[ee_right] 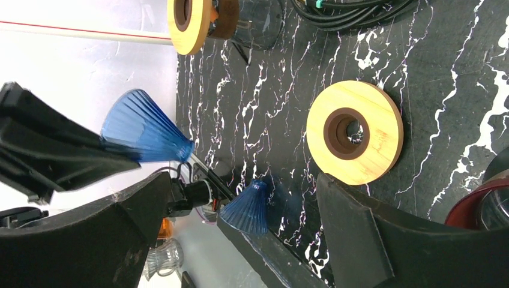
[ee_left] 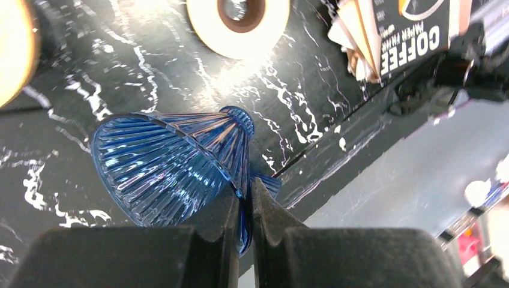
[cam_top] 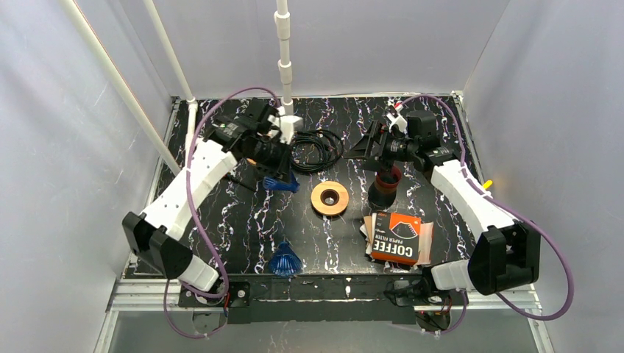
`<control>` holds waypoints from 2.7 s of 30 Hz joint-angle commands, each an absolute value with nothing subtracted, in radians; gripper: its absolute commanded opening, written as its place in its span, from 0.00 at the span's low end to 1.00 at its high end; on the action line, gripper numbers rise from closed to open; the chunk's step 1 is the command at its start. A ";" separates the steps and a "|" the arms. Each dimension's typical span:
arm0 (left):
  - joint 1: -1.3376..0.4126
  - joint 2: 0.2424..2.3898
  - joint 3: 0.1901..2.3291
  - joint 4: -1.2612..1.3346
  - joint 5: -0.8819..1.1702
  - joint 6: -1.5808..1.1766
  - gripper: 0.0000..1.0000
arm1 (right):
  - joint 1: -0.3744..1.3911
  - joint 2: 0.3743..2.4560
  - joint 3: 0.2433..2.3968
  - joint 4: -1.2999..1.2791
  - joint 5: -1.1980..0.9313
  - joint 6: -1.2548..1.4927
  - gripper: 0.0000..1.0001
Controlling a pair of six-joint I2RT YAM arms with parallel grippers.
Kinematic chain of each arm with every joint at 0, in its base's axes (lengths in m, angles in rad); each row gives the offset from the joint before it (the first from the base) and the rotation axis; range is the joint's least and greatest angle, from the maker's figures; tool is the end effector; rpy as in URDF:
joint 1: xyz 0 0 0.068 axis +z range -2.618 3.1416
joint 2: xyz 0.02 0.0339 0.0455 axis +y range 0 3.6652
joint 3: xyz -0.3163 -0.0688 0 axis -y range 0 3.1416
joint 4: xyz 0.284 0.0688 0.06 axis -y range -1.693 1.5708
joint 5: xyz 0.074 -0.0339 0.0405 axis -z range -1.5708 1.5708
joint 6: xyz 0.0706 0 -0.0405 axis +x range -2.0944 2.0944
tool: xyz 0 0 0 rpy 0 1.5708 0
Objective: Place the coffee filter in the dripper
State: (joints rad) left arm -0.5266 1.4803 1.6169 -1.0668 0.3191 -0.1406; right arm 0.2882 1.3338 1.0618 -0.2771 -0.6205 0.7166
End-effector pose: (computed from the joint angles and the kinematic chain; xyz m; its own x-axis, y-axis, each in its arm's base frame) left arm 0.2905 -0.1945 0.4135 -0.7759 0.2971 -0.5565 0.5359 0.7759 -0.3328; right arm 0.3215 0.1381 0.3339 -0.8415 0.3079 -0.4439 -0.2043 0.5793 0.7891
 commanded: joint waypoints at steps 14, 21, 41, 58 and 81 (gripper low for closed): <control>-0.909 1.472 1.624 -1.082 0.403 0.582 0.00 | 0.340 1.508 1.318 -0.574 -0.764 0.496 0.95; -0.979 1.396 1.524 -1.054 0.258 0.822 0.00 | 0.429 1.550 1.382 -0.571 -0.821 0.498 0.83; -1.005 1.407 1.530 -1.022 0.197 0.839 0.00 | 0.628 1.664 1.570 -0.850 -0.637 0.277 0.21; -1.007 1.359 1.529 -0.822 0.044 0.667 0.98 | 0.629 1.608 1.549 -0.797 -0.558 0.264 0.01; -0.917 1.248 1.416 -0.717 -0.377 -0.484 0.98 | 0.629 1.527 1.503 -0.726 -0.481 0.211 0.01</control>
State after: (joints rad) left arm -0.9768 1.2621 1.4216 -0.6582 -0.4576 -0.1898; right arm 0.6243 1.5700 1.5066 -0.7593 -0.4576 0.2417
